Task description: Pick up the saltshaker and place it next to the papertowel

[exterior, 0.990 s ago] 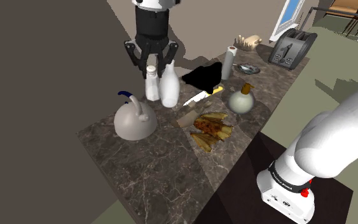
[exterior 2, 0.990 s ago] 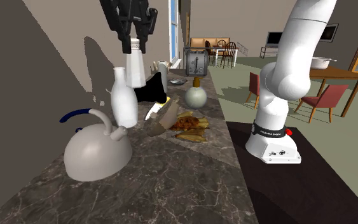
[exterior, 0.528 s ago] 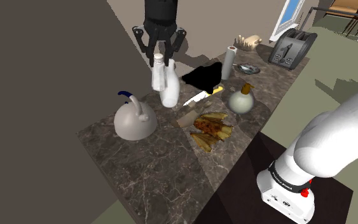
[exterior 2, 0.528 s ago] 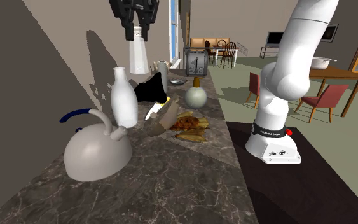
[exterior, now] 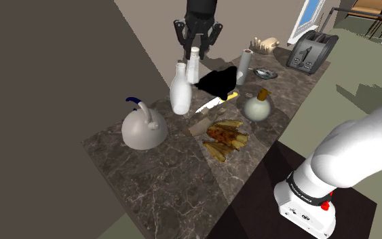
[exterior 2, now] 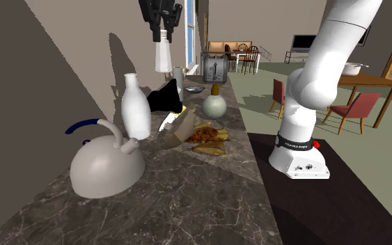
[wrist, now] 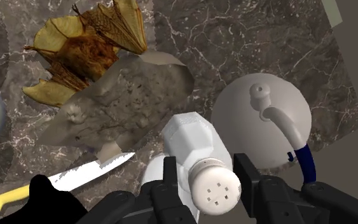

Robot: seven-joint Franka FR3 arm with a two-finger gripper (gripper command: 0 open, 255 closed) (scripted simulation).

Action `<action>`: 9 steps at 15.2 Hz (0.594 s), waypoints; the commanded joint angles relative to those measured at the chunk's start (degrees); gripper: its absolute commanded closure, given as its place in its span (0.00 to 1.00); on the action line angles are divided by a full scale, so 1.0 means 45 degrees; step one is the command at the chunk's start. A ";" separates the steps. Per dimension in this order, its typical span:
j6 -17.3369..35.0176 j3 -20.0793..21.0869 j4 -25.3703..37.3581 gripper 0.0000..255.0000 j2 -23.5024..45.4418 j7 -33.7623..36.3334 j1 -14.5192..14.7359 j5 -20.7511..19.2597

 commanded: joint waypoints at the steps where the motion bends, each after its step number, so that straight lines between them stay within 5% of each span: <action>1: -0.0013 -0.0416 -0.0171 1.00 -0.0123 -0.0645 -0.0209 -0.0038; 9: -0.0177 -0.2092 -0.0320 1.00 -0.0184 -0.3157 -0.1097 -0.0364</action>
